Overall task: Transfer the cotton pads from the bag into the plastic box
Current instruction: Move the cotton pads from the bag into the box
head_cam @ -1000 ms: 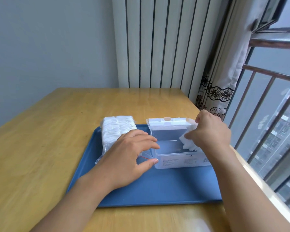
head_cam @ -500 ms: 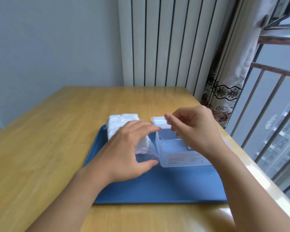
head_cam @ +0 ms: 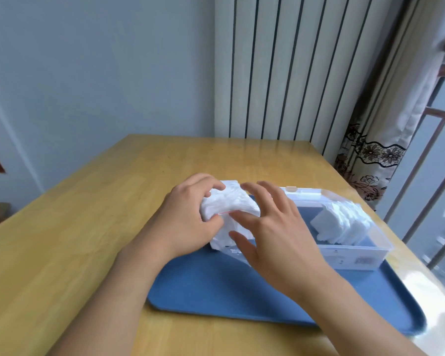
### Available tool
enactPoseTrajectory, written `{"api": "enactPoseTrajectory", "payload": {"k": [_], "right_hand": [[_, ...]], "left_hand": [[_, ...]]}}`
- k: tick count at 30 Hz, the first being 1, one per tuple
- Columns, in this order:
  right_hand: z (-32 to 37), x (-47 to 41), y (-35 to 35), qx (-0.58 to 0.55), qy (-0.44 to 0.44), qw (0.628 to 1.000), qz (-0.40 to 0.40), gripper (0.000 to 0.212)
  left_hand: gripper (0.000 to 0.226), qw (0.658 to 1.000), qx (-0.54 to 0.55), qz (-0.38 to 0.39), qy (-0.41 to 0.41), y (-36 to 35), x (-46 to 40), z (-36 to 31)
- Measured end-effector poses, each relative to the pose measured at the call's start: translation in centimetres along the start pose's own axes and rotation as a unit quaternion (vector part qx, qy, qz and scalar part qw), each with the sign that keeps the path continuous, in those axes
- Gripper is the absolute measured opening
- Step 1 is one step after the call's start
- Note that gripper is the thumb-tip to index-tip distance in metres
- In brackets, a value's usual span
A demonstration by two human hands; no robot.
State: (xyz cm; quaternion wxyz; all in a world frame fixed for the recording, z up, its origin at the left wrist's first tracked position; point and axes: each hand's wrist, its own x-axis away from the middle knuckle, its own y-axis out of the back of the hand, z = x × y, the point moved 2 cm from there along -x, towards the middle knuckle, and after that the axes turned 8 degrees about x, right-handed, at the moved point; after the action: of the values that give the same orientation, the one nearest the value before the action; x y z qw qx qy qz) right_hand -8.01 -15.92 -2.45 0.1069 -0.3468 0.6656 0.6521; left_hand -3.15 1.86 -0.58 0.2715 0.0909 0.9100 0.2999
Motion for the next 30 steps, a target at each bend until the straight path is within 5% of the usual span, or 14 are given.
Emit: {"api": "enactPoseTrajectory", "payload": {"k": [5,9,15,30], "right_hand": [[-0.3,-0.4,-0.7,0.015,-0.039,0.999,0.004,0.025],[-0.4,-0.7,-1.3,0.012,-0.041,0.999,0.019,0.024],[0.5,-1.0,-1.9,0.03,-0.03,0.997,0.059,0.052],[0.9,-1.3,-1.9,0.013,-0.031,0.997,0.075,0.044]], "left_hand": [[0.005,0.998,0.041,-0.042,-0.011,-0.1,-0.1,-0.7],[0.018,0.998,0.044,-0.039,-0.006,-0.3,-0.3,-0.7],[0.01,0.996,0.063,-0.066,-0.016,-0.1,-0.3,-1.2],[0.021,0.995,0.073,-0.054,0.041,-0.3,-0.4,-0.8]]}}
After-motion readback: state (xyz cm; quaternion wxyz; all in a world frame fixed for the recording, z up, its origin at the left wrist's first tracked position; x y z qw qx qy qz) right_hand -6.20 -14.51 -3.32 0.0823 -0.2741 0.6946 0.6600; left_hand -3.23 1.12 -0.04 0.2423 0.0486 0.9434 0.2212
